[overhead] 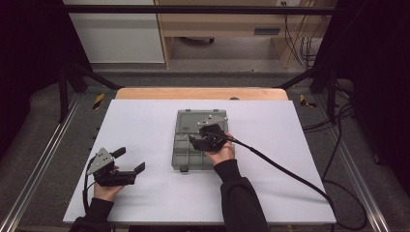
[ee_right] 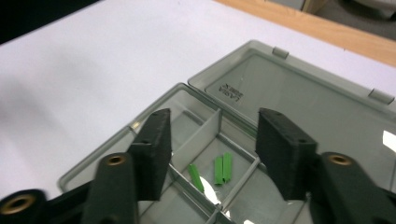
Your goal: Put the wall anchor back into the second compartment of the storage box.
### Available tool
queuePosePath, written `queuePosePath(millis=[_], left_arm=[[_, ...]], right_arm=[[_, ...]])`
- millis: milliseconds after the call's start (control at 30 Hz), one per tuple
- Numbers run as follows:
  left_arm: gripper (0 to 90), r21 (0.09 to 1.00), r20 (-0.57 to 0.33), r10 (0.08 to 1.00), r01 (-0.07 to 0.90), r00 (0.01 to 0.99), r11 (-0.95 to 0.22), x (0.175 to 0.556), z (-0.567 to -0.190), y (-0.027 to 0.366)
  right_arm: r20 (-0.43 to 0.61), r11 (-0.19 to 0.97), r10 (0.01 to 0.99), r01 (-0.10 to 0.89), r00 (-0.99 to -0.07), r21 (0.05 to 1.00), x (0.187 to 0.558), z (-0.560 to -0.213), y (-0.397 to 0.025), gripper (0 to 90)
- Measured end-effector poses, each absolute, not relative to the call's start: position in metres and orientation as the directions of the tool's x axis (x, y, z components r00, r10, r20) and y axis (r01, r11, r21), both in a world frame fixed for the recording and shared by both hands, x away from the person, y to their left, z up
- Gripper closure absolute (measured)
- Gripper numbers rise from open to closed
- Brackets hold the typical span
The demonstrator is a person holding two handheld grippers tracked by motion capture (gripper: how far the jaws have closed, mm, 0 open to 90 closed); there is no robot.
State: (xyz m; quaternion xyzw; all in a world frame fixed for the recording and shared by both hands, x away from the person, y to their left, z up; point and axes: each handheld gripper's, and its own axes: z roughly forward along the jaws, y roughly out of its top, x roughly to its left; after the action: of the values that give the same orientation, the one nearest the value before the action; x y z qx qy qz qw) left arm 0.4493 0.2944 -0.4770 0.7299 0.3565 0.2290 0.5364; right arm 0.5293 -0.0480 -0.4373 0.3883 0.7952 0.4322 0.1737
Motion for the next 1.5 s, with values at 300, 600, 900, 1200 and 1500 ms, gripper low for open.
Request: queuePosePath(millis=[300,600,900,1200,1500], left_arm=[[0.5,0.946,-0.047,0.767,0.275,0.640,-0.172,0.449,-0.477,0.294],[0.5,0.946,-0.046,0.767,0.274,0.640,-0.172,0.449,-0.477,0.294],[0.5,0.945,-0.041,0.767,0.274,0.640,-0.178,0.449,-0.477,0.294],[0.4,0.945,-0.040,0.767,0.274,0.640,-0.179,0.449,-0.477,0.293],[0.4,0.945,-0.040,0.765,0.273,0.643,-0.180,0.449,-0.477,0.292]], right_arm=[[0.065,0.260,0.757,0.392,-0.650,0.883,0.503,-0.424,-0.067,11.3],[0.046,0.226,0.767,0.336,-0.640,0.914,0.477,-0.427,-0.096,0.5],[0.042,0.205,0.778,0.316,-0.627,0.926,0.455,-0.437,-0.138,0.2],[0.063,0.153,0.786,0.291,-0.616,0.945,0.437,-0.450,-0.178,0.3],[0.091,0.113,0.794,0.294,-0.600,0.949,0.430,-0.467,-0.212,0.3]])
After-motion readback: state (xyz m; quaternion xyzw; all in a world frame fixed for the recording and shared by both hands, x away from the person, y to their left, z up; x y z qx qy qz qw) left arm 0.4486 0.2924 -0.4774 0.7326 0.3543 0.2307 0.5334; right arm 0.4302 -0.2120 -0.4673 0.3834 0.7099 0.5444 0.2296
